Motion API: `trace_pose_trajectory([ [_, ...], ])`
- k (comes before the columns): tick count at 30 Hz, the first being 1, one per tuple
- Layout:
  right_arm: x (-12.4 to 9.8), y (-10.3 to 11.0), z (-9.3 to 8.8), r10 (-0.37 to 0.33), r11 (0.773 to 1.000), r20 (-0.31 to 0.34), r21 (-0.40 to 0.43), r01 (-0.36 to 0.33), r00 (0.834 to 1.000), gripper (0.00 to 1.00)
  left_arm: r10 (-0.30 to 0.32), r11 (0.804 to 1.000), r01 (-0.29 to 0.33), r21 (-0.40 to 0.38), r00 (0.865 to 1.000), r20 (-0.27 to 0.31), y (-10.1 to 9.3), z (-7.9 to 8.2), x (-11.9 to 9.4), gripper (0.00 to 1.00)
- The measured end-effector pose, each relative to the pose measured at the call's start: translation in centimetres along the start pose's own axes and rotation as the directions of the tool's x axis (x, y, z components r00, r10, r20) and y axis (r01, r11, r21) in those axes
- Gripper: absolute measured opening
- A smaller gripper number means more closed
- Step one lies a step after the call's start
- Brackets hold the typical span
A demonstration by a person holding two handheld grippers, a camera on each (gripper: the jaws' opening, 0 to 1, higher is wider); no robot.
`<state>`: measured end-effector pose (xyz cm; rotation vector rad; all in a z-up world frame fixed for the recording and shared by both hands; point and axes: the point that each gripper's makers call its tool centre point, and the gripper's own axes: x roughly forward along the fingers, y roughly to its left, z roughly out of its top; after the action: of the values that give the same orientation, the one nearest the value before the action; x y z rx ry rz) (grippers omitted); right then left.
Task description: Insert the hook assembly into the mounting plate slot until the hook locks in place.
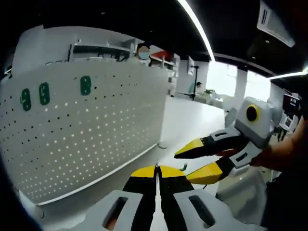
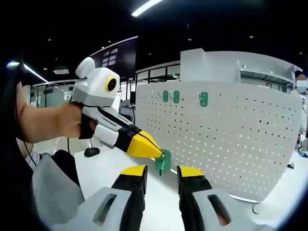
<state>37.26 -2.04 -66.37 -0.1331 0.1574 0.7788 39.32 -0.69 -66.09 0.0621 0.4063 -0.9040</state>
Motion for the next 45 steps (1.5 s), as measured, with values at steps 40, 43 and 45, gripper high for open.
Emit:
trace_pose_trajectory([
  [40,-0.3,0.0,-0.1,-0.026,0.993,-0.005,-0.114,0.026,1.0,0.03,-0.076,0.988,0.076,-0.138,0.997,0.007,-2.2,0.3,-0.1,0.01],
  [43,-0.2,-0.1,-0.1,-0.027,0.993,-0.005,-0.113,0.026,1.0,0.03,-0.079,0.986,0.078,-0.145,0.997,0.004,-2.2,0.3,0.0,0.01],
  [45,-0.1,-0.1,-0.1,-0.027,0.993,-0.006,-0.114,0.026,1.0,0.03,-0.082,0.985,0.082,-0.152,0.997,0.004,-2.2,0.2,0.0,0.01],
])
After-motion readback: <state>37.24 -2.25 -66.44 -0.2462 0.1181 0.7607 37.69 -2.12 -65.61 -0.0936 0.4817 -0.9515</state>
